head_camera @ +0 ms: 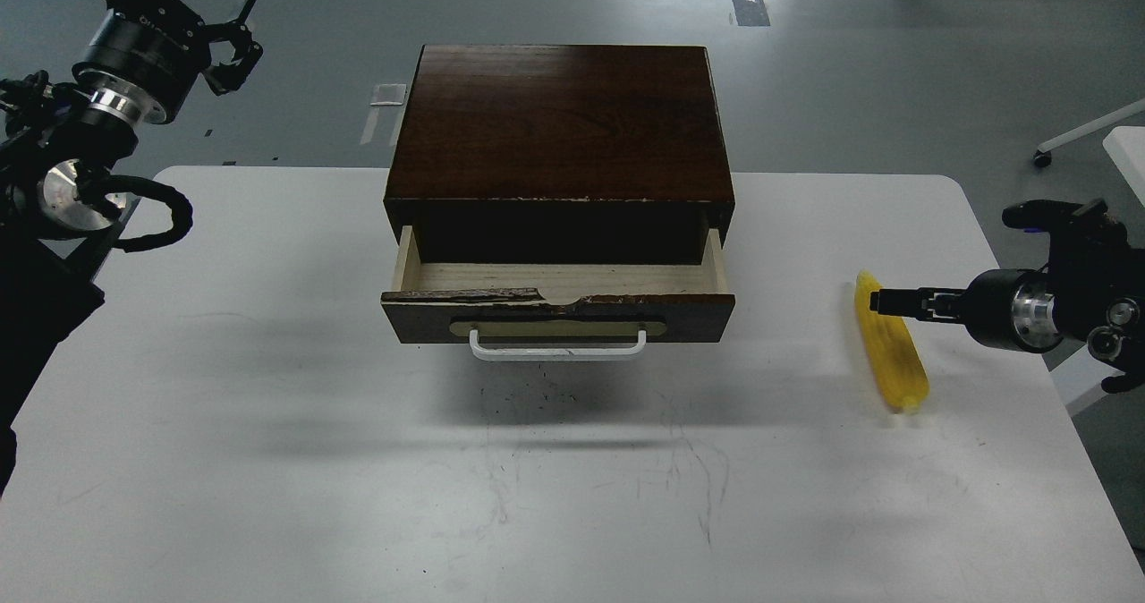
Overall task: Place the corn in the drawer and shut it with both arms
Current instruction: 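Reach the right hand down to the yellow corn cob and grasp it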
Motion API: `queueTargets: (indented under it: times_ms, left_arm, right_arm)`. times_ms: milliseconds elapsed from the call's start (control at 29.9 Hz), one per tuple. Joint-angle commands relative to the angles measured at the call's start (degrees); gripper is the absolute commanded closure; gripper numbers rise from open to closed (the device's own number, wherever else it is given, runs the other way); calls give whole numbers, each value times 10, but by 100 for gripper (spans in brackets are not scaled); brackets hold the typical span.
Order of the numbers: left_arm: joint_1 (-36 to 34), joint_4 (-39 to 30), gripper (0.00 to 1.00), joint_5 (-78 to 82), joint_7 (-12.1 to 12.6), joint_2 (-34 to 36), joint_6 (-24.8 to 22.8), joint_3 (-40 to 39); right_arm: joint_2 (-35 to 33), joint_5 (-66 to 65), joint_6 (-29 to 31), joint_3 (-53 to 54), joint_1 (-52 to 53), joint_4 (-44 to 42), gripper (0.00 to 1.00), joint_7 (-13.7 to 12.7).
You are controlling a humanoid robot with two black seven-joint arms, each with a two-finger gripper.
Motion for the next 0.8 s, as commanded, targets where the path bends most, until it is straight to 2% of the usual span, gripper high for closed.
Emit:
queueTargets:
  times_ms: [0,100,368,434,501,535,601,668,768]
  left_arm:
    - [0,0,2,0,-1,-1,0,0]
    - [2,0,2,0,0,-2,0,-1]
    - [-2,0,2,-1,1,2,0,-2]
    - [-3,0,2,-1,-1,2,0,-2]
    - [-3,0,2,-1,-2,2,0,-1]
    - [-3,0,2,-1,-3,2,0,-1]
    - [-3,1,2,-1,-3,2,0,-1]
    - [-3,1,2,-1,-3,3,0,-1]
    - [-3,1,2,-1,-3,6,0,-1]
  right_arm:
    - [4,-10,-1,0,-11,-2,13,0]
    - [14,-10,-7,7,-26,-4,21,0]
    - [47,-11,-36,7,-57,-39,22,1]
    - [50,-11,-37,7,-57,-41,26,1]
    - [54,-11,-37,8,-54,-40,33,1]
    - [55,-11,-37,8,-52,-40,41,1]
    - [56,-11,-37,7,-51,-40,48,1]
    - [56,-10,-37,7,-51,-40,61,1]
    - [56,-11,-36,5,-53,-40,71,1]
